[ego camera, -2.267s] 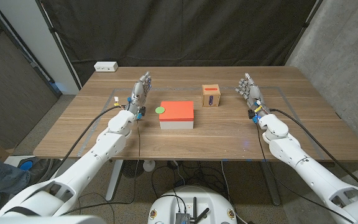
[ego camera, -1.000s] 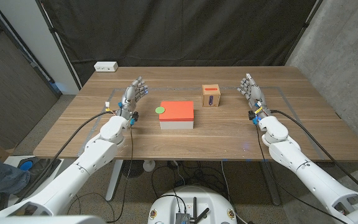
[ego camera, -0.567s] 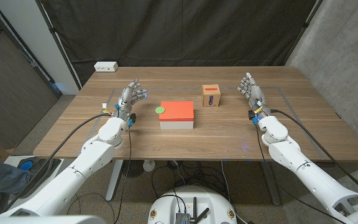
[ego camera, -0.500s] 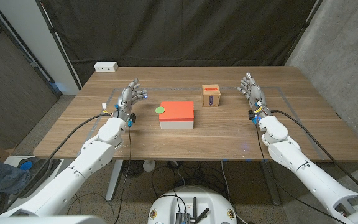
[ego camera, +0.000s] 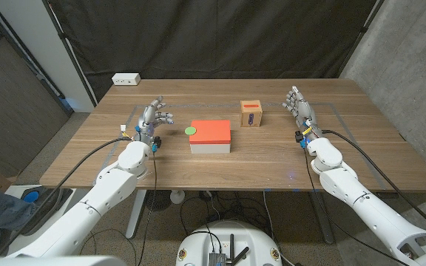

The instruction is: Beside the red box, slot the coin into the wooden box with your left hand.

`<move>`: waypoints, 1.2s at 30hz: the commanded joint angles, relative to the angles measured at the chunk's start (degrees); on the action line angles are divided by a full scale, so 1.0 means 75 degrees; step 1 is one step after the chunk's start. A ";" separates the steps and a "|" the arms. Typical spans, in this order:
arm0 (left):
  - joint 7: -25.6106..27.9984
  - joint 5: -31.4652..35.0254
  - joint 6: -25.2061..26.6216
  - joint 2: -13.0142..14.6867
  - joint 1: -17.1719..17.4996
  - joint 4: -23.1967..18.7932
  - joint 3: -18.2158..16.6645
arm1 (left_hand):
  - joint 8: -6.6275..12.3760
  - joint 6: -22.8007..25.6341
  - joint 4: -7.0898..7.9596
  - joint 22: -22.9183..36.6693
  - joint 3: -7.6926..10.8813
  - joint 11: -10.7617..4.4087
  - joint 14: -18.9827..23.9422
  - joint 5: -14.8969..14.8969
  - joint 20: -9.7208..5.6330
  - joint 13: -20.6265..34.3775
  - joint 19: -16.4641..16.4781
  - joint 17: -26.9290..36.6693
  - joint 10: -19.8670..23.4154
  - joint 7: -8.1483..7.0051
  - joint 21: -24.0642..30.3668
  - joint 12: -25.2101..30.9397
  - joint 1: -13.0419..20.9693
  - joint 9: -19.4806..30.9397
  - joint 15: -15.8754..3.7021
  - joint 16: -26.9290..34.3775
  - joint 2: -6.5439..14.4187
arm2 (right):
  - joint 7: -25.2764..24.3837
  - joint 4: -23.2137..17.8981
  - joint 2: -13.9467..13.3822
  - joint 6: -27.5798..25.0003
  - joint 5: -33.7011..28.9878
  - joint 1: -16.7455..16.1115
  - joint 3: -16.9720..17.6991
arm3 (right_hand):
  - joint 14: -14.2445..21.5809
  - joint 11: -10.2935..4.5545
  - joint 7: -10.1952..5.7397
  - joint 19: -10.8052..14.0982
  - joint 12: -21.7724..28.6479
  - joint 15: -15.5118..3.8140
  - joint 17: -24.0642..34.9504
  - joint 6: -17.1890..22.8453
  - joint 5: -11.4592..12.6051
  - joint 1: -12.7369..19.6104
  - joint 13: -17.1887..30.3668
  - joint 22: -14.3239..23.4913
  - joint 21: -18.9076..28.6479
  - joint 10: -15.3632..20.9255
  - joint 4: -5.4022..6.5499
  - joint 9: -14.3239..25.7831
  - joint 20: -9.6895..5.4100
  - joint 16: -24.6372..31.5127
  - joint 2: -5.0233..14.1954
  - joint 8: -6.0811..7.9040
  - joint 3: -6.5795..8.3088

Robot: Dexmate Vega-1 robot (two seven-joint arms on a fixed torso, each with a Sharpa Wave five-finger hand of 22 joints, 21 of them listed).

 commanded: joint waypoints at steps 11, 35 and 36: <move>0.0806 0.0121 0.0608 -0.0185 0.0178 -0.0313 -0.0049 | -0.0043 0.0490 -0.0039 0.3210 0.0528 -0.0649 0.0830 0.0074 -0.0717 0.2791 0.0570 0.0706 0.0601 -0.0151 0.2531 0.2474 0.1139 0.0096 -0.0003 0.1585 -0.0370 | -0.0227 -0.0342 -0.0047 -0.0235 -0.0094 -0.0141 -0.0035 | 0.0023 0.0015 0.0017 0.0060 0.0042 0.0016 -0.0028 0.0048 0.0013 0.0006 -0.0006 0.0027 -0.0069 0.0091 -0.0063 0.0033 0.0012 0.0050 0.0067 0.0039 0.0036; 0.0325 -0.1552 0.1381 0.0222 0.0949 -0.1343 -0.0782 | -0.0032 0.1684 -0.0143 0.4308 0.1615 -0.0657 0.0848 0.0660 -0.0685 0.3725 0.0909 0.2155 0.0696 -0.0485 0.4904 0.4436 0.3764 0.0142 0.0039 0.4144 -0.0329 | -0.0614 -0.1232 -0.0212 -0.0442 -0.0254 -0.0627 0.0055 | 0.0068 0.0019 -0.0005 0.0110 0.0062 0.0044 -0.0067 0.0082 0.0005 0.0026 -0.0030 0.0030 -0.0140 0.0165 -0.0094 0.0034 0.0053 0.0062 0.0066 0.0039 0.0040; 0.0418 -0.1651 0.1533 0.0243 0.0971 -0.1432 -0.0819 | -0.0033 0.1675 -0.0145 0.4310 0.1583 -0.0654 0.0823 0.0658 -0.0687 0.3703 0.0910 0.2121 0.0695 -0.0457 0.4907 0.4445 0.3807 0.0144 0.0041 0.4142 -0.0363 | -0.0603 -0.1267 -0.0223 -0.0461 -0.0221 -0.0648 0.0067 | 0.0077 0.0025 -0.0008 0.0112 0.0063 0.0059 -0.0069 0.0082 0.0004 0.0027 -0.0031 0.0030 -0.0143 0.0170 -0.0095 0.0035 0.0053 0.0065 0.0066 0.0038 0.0040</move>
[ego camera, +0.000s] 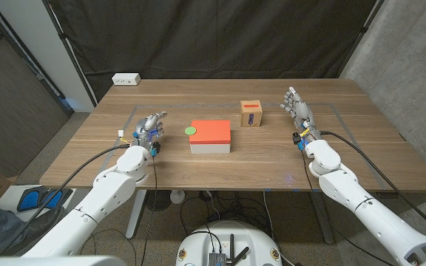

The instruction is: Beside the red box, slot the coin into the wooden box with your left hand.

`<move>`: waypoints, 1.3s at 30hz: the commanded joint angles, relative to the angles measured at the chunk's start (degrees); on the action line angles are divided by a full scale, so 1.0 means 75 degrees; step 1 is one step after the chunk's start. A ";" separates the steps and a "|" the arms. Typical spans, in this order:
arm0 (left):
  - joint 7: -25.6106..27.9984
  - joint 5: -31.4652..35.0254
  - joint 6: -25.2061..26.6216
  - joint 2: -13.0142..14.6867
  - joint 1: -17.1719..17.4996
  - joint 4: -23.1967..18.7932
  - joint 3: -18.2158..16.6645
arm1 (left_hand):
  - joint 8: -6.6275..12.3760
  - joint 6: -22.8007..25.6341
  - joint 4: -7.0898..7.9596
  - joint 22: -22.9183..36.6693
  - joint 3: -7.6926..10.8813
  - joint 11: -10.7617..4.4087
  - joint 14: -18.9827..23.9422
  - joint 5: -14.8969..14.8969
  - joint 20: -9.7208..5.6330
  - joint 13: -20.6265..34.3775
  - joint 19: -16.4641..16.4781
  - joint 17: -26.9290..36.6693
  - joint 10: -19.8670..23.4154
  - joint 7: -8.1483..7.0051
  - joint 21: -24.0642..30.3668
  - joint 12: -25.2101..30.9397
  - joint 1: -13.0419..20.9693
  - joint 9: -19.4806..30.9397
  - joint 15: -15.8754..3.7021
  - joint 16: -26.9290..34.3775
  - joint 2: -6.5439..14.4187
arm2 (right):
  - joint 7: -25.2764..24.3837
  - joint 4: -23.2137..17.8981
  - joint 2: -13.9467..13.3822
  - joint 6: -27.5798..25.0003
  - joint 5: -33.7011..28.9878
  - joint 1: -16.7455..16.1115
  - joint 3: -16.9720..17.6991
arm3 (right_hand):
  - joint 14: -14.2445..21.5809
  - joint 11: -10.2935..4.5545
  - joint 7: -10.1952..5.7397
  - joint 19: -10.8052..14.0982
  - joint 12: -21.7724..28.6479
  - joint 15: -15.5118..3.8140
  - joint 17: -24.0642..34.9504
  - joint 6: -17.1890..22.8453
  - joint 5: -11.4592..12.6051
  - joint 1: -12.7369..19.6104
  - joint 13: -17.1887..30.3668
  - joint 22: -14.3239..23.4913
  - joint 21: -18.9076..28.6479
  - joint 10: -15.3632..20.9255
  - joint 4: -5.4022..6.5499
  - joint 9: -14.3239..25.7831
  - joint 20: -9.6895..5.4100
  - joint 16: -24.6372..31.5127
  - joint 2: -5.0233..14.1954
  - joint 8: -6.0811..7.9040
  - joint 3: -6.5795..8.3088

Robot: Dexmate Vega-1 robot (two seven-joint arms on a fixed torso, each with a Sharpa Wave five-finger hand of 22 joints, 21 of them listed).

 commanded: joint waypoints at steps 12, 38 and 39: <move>0.0275 -0.2236 0.2240 0.0717 0.0277 -0.1208 -0.0753 | 0.0314 0.0630 0.0111 0.0008 -0.0560 0.0041 0.0056 -0.0063 -0.0392 -0.0386 0.0144 -0.0289 0.0119 0.0064 0.0005 0.0294 0.0727 0.0208 -0.0007 0.0351 -0.0147 | 0.0222 -0.0446 -0.0373 -0.0266 0.0392 -0.0425 0.0283 | 0.0081 0.0022 0.0007 0.0099 0.0077 0.0054 -0.0021 0.0048 0.0001 0.0036 -0.0004 0.0032 -0.0067 0.0105 -0.0079 0.0036 0.0029 0.0073 0.0067 0.0034 0.0011; 0.0713 -0.5295 0.4621 0.2146 -0.0263 -0.1855 -0.1401 | 0.1416 0.1332 0.0348 -0.0012 -0.1097 0.0032 0.0014 -0.0298 -0.0409 -0.0913 0.0021 -0.0498 0.0098 -0.0211 -0.0124 0.0829 0.0609 0.1204 -0.0019 0.0751 -0.0247 | 0.1958 -0.0007 -0.1121 -0.0099 0.1169 -0.0149 0.0608 | 0.0104 0.0063 0.0012 0.0150 0.0082 0.0081 -0.0062 0.0068 -0.0003 0.0043 -0.0011 0.0037 -0.0159 0.0171 -0.0094 0.0039 0.0053 0.0074 0.0076 0.0032 0.0012; 0.0657 -0.5369 0.4642 0.2183 -0.0309 -0.1822 -0.1378 | 0.1449 0.1308 0.0346 -0.0012 -0.1089 0.0030 0.0011 -0.0301 -0.0409 -0.0942 0.0016 -0.0490 0.0080 -0.0209 -0.0125 0.0836 0.0572 0.1244 -0.0018 0.0765 -0.0241 | 0.1933 -0.0039 -0.1128 -0.0100 0.1164 -0.0150 0.0619 | 0.0105 0.0059 0.0014 0.0149 0.0081 0.0083 -0.0063 0.0066 -0.0003 0.0043 -0.0011 0.0037 -0.0163 0.0170 -0.0094 0.0039 0.0056 0.0074 0.0076 0.0030 0.0012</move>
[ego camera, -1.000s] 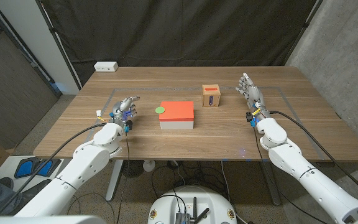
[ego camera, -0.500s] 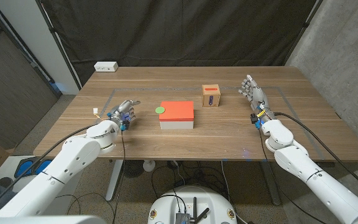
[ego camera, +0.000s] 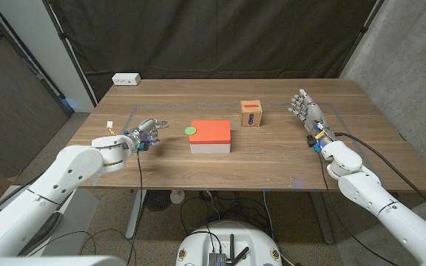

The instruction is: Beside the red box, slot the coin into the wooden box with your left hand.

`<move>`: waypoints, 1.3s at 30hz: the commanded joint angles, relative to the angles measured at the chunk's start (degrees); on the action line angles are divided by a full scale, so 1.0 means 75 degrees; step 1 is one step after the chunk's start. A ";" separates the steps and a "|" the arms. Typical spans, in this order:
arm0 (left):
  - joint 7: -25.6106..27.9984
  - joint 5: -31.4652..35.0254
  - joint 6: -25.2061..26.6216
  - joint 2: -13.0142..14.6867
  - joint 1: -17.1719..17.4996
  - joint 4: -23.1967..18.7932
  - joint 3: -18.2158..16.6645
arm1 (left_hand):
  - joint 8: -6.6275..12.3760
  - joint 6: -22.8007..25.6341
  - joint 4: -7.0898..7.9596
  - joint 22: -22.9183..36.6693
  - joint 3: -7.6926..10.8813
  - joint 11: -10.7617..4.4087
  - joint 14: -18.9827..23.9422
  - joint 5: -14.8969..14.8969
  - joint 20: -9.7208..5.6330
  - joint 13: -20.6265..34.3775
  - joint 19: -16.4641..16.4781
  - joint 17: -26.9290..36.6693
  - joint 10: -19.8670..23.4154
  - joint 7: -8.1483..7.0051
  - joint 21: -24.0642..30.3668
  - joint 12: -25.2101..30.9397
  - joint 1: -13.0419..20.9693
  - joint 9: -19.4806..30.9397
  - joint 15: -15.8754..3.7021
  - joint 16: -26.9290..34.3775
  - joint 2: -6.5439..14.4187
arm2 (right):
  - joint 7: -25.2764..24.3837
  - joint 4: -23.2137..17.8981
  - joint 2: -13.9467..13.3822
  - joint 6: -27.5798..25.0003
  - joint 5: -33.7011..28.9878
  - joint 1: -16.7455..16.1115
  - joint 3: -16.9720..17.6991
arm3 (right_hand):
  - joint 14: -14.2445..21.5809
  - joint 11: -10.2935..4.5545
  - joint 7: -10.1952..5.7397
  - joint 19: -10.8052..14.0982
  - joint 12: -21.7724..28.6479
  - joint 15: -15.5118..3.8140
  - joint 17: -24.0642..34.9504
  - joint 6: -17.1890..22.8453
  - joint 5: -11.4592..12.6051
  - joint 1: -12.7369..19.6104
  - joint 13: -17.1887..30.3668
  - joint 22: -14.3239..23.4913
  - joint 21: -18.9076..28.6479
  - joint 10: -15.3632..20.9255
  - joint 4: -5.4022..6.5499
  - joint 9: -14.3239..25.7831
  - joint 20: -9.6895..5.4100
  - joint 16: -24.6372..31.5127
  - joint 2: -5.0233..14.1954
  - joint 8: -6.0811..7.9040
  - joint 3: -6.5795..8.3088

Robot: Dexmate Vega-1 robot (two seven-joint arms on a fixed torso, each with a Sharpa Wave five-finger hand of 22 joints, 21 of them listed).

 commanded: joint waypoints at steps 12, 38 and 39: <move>-0.0884 -0.1589 0.0874 0.0887 -0.1085 0.0755 0.0634 | 0.0028 -0.0656 -0.0030 0.0008 0.0071 -0.0054 -0.0109 -0.0043 -0.0369 -0.0101 -0.0122 0.0049 -0.0077 0.0234 -0.0037 0.0204 -0.0462 0.0186 -0.0025 0.0099 0.0002 | 0.0610 0.0149 -0.0296 0.0194 0.0071 0.0196 0.0051 | 0.0056 0.0007 0.0018 0.0100 0.0027 0.0018 -0.0005 0.0091 -0.0004 0.0004 0.0025 0.0038 -0.0067 0.0058 -0.0031 0.0040 -0.0023 0.0080 0.0041 0.0037 0.0016; -0.1105 -0.1661 0.1764 0.1067 -0.2392 0.1226 0.1831 | -0.0172 -0.1034 -0.0113 0.0005 0.0286 -0.0065 -0.0265 -0.0077 -0.0372 -0.0227 -0.0279 -0.0040 -0.0196 0.0293 -0.0036 0.0198 -0.0806 0.0151 -0.0021 0.0166 -0.0057 | 0.0719 0.0232 -0.0413 0.0085 0.0195 0.0160 0.0095 | 0.0097 0.0011 -0.0006 0.0160 0.0036 0.0006 -0.0034 0.0118 -0.0006 0.0011 0.0028 0.0041 -0.0130 0.0114 -0.0038 0.0043 -0.0005 0.0091 0.0053 0.0038 0.0020; -0.1219 -0.1618 0.1741 0.1077 -0.2410 0.1239 0.1862 | -0.0177 -0.1030 -0.0115 0.0007 0.0298 -0.0067 -0.0298 -0.0079 -0.0372 -0.0229 -0.0281 -0.0083 -0.0203 0.0310 -0.0033 0.0197 -0.0814 0.0145 -0.0020 0.0138 -0.0058 | 0.0736 0.0237 -0.0416 0.0075 0.0205 0.0157 0.0090 | 0.0100 0.0002 0.0001 0.0161 0.0033 0.0004 -0.0035 0.0125 -0.0006 0.0011 0.0028 0.0041 -0.0133 0.0107 -0.0039 0.0043 -0.0007 0.0091 0.0054 0.0040 0.0020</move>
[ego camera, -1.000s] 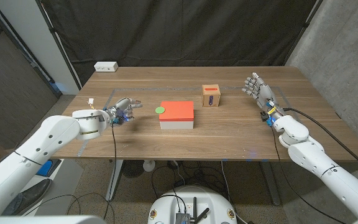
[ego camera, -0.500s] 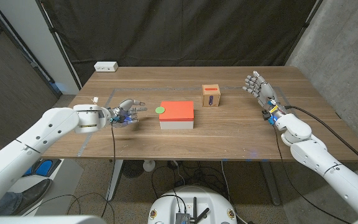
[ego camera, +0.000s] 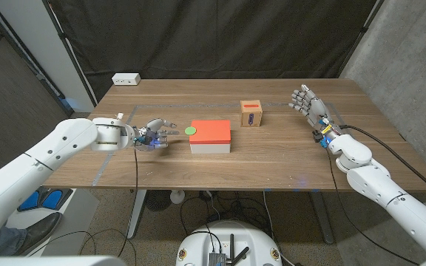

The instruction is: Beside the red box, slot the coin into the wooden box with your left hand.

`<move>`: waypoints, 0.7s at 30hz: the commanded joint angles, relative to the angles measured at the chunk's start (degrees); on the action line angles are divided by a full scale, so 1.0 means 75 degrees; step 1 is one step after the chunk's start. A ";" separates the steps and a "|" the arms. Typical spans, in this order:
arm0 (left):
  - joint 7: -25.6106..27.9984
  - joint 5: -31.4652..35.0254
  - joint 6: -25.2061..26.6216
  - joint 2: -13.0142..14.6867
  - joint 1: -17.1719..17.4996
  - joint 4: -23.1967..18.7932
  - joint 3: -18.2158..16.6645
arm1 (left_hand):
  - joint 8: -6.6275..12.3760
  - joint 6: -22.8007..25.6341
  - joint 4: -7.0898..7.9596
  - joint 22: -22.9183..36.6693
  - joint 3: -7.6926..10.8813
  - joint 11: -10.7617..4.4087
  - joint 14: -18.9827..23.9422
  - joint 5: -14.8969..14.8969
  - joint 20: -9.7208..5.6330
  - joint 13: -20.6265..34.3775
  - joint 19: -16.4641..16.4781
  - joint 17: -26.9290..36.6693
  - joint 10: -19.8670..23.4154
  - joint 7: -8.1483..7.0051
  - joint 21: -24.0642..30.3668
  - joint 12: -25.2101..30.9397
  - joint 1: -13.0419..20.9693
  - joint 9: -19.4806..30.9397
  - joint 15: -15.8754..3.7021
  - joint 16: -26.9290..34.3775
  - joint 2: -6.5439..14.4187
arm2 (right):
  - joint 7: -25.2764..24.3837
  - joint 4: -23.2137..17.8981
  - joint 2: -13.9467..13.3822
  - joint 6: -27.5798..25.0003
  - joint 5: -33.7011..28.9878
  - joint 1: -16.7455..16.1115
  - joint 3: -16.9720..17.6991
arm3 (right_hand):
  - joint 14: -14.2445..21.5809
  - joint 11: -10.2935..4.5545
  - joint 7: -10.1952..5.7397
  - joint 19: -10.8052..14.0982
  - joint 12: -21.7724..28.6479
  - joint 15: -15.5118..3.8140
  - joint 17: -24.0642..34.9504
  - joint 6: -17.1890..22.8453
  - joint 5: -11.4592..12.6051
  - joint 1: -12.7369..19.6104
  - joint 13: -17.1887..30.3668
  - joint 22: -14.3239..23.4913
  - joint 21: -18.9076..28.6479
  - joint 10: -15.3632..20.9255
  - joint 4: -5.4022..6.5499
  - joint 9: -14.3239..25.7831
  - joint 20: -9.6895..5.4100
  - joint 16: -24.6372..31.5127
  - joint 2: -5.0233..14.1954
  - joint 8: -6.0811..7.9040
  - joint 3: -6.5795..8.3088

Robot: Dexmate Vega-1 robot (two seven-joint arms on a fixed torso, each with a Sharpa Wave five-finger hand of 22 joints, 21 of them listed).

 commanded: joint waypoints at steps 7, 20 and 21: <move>-0.0314 0.0172 0.0146 0.0040 -0.0466 0.0103 0.0477 | -0.0064 -0.0083 -0.0031 0.0005 0.0106 -0.0010 0.0007 -0.0029 -0.0478 -0.0001 -0.0031 -0.0035 0.0015 0.0032 0.0005 0.0005 -0.0127 -0.0019 0.0009 0.0070 -0.0008 | 0.0025 0.0016 -0.0092 -0.0188 0.0092 -0.0082 0.0021 | 0.0058 0.0009 0.0030 0.0073 0.0030 0.0049 -0.0007 0.0059 -0.0006 0.0014 0.0027 0.0042 -0.0035 0.0098 -0.0042 0.0044 -0.0017 0.0028 0.0057 0.0044 0.0021; -0.0279 0.0289 0.0095 -0.0185 -0.0580 0.0196 0.0635 | -0.0164 -0.0126 -0.0074 0.0010 0.0208 -0.0010 0.0005 -0.0030 -0.0480 -0.0043 -0.0038 -0.0080 0.0014 0.0036 0.0025 -0.0009 -0.0092 -0.0103 0.0011 0.0130 -0.0026 | -0.0006 0.0006 -0.0147 -0.0106 0.0127 -0.0198 0.0128 | 0.0061 0.0038 0.0020 0.0089 0.0027 0.0066 -0.0024 0.0070 -0.0008 0.0015 0.0030 0.0043 -0.0083 0.0106 -0.0043 0.0046 -0.0005 0.0025 0.0065 0.0042 0.0023; -0.0267 0.0306 0.0098 -0.0213 -0.0603 0.0211 0.0656 | -0.0165 -0.0129 -0.0071 0.0009 0.0210 -0.0013 -0.0001 -0.0032 -0.0479 -0.0036 -0.0039 -0.0094 0.0010 0.0033 0.0024 -0.0003 -0.0094 -0.0098 0.0013 0.0124 -0.0027 | -0.0006 0.0016 -0.0149 -0.0103 0.0118 -0.0193 0.0127 | 0.0063 0.0036 0.0017 0.0092 0.0026 0.0058 -0.0025 0.0070 -0.0008 0.0015 0.0030 0.0043 -0.0086 0.0105 -0.0043 0.0046 -0.0005 0.0026 0.0066 0.0041 0.0023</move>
